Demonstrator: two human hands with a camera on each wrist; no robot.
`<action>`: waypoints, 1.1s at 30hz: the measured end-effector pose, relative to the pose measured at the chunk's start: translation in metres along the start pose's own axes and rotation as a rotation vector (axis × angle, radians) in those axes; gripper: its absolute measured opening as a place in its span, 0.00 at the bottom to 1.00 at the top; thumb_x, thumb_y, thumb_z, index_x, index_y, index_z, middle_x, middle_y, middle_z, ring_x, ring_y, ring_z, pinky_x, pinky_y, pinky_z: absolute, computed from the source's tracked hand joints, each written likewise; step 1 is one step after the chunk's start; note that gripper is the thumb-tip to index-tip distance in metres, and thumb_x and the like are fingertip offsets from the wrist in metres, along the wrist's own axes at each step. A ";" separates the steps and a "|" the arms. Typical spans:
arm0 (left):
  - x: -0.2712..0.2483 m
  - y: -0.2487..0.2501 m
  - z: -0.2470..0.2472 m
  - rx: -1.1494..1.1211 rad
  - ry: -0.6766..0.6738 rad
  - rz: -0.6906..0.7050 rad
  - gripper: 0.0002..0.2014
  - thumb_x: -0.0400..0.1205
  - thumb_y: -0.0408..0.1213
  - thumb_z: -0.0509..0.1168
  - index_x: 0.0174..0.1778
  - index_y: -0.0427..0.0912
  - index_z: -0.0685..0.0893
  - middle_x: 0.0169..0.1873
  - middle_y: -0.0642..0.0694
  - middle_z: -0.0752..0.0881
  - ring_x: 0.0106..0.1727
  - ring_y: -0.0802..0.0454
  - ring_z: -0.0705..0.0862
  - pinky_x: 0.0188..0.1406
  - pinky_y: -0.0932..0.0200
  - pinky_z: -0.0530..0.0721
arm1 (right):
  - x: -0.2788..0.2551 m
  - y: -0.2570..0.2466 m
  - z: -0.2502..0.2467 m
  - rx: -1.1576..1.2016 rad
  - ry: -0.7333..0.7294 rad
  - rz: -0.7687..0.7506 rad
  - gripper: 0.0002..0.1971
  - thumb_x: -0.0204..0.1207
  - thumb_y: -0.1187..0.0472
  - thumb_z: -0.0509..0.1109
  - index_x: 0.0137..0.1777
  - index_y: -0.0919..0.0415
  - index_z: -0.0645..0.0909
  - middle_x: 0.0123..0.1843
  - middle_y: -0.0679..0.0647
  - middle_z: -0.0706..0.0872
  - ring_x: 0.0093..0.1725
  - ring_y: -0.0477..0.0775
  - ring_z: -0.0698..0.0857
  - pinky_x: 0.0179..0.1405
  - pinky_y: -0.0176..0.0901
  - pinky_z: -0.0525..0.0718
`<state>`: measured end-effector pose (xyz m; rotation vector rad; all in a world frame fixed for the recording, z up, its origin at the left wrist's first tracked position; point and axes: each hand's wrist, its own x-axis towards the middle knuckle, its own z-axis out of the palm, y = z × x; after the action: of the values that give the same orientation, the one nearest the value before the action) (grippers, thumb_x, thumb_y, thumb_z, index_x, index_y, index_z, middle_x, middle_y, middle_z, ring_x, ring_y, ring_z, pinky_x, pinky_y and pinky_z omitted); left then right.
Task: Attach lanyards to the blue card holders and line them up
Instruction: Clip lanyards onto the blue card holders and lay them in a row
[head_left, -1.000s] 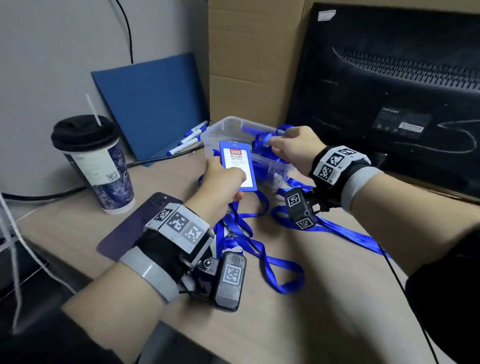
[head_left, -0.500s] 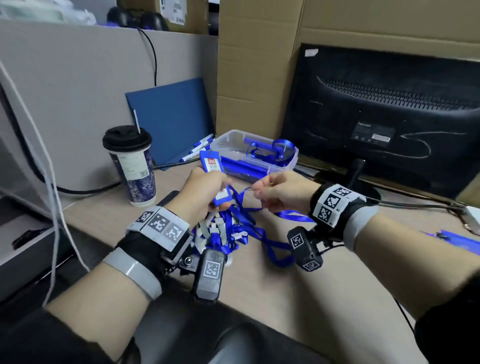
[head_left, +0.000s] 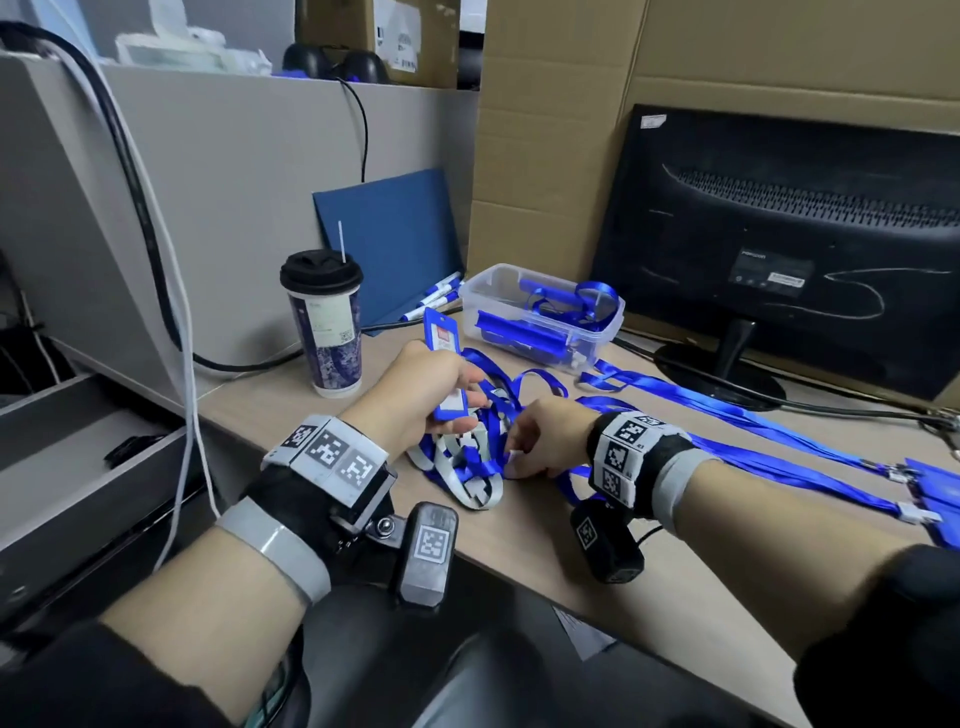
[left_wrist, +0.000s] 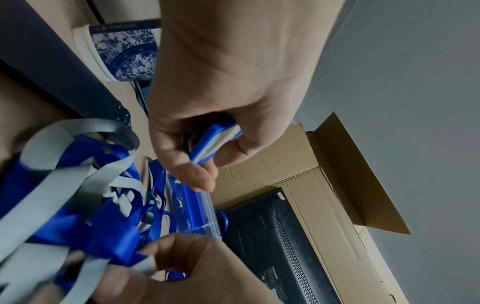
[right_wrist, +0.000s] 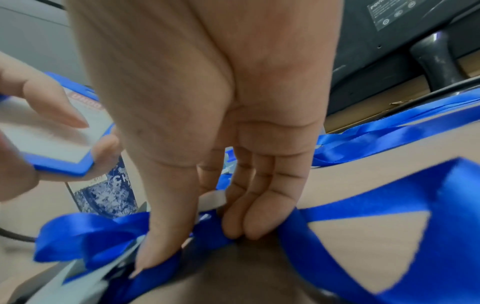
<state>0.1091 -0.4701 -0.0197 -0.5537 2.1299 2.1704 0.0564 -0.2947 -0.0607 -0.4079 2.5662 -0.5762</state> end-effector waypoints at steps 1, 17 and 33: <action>0.002 0.000 -0.001 0.003 -0.008 0.001 0.10 0.82 0.23 0.63 0.51 0.42 0.82 0.53 0.37 0.93 0.46 0.46 0.95 0.24 0.55 0.86 | -0.001 0.000 -0.003 0.032 -0.011 0.005 0.14 0.70 0.53 0.86 0.51 0.56 0.89 0.49 0.52 0.90 0.40 0.48 0.88 0.31 0.36 0.88; 0.012 -0.003 0.018 0.417 -0.122 0.160 0.09 0.75 0.32 0.76 0.47 0.44 0.83 0.22 0.53 0.82 0.22 0.54 0.76 0.19 0.64 0.68 | -0.041 -0.022 -0.061 0.972 0.416 -0.418 0.14 0.91 0.54 0.62 0.60 0.68 0.78 0.51 0.57 0.93 0.50 0.53 0.92 0.46 0.49 0.91; 0.024 -0.013 0.022 0.198 0.178 0.209 0.16 0.77 0.27 0.72 0.56 0.49 0.83 0.35 0.48 0.83 0.31 0.48 0.79 0.24 0.62 0.72 | -0.057 0.022 -0.081 0.400 1.263 -0.217 0.08 0.89 0.48 0.58 0.58 0.50 0.74 0.43 0.37 0.89 0.54 0.47 0.83 0.63 0.53 0.75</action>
<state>0.0859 -0.4531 -0.0394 -0.5489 2.5677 2.0395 0.0588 -0.2277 0.0157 -0.1805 3.3871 -1.8598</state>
